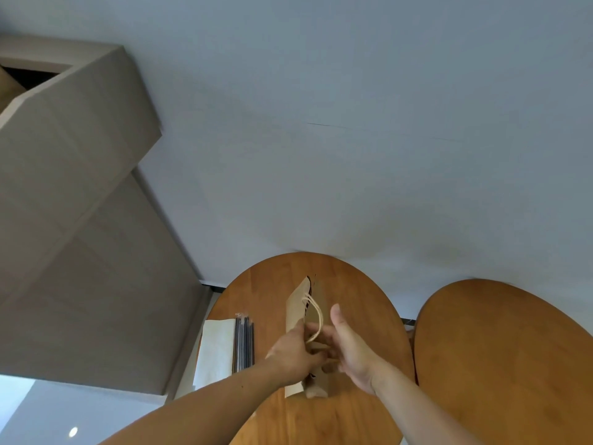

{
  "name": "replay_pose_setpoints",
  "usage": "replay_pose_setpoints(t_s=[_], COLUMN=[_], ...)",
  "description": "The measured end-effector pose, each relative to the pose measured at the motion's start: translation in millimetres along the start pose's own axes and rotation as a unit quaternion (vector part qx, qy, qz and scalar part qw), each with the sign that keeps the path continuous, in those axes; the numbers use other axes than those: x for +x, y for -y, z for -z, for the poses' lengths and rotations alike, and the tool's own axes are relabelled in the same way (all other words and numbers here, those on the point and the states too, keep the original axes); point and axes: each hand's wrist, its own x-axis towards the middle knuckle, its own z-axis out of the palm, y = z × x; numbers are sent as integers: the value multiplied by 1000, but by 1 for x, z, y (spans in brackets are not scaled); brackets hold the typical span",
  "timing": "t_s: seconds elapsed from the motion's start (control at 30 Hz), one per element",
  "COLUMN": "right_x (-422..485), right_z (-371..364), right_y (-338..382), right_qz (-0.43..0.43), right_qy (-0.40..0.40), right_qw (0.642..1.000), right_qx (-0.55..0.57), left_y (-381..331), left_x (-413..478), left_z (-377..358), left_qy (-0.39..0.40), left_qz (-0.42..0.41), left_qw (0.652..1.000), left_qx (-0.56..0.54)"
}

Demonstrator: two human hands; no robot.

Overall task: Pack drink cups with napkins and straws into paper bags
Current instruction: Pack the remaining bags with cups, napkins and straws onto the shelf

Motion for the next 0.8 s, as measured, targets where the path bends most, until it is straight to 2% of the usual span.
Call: replay_pose_setpoints(t_s=[0.07, 0.13, 0.17, 0.2, 0.23, 0.3, 0.4, 0.53, 0.6, 0.7, 0.8], right_x=[-2, -4, -4, -3, -1, 2, 8, 14, 15, 14, 15], right_z=[0, 5, 9, 15, 22, 35, 51, 65, 67, 68, 67], right_y=[-2, -4, -5, -5, -6, -7, -6, -11, -17, -30, -37], right_qz=[21, 71, 111, 146, 177, 234, 274, 253, 239, 236, 243], right_qy=[-15, -60, -98, -149, -206, -276, -273, -219, -202, -193, -170], right_qw=[998, 988, 972, 940, 892, 807, 719, 653, 641, 670, 688], right_qx=[-50, -123, -184, -271, -362, -467, -577, -680, -701, -677, -663], left_y=[-3, -2, -3, -3, -2, 0, 0, -8, -10, -1, 13], left_x=[3, 6, 7, 8, 8, 10, 14, 16, 15, 10, 7], left_z=[0, 4, 7, 10, 13, 17, 20, 24, 25, 15, 0], left_qy=[-58, -69, -67, -66, -68, -68, -56, 0, -9, -46, -81], left_qz=[13, 11, 7, 2, -6, -27, -58, -122, -138, -146, -178], left_qw=[995, 989, 986, 983, 980, 971, 954, 930, 918, 919, 903], left_qx=[77, 132, 155, 173, 189, 229, 288, 347, 372, 364, 383])
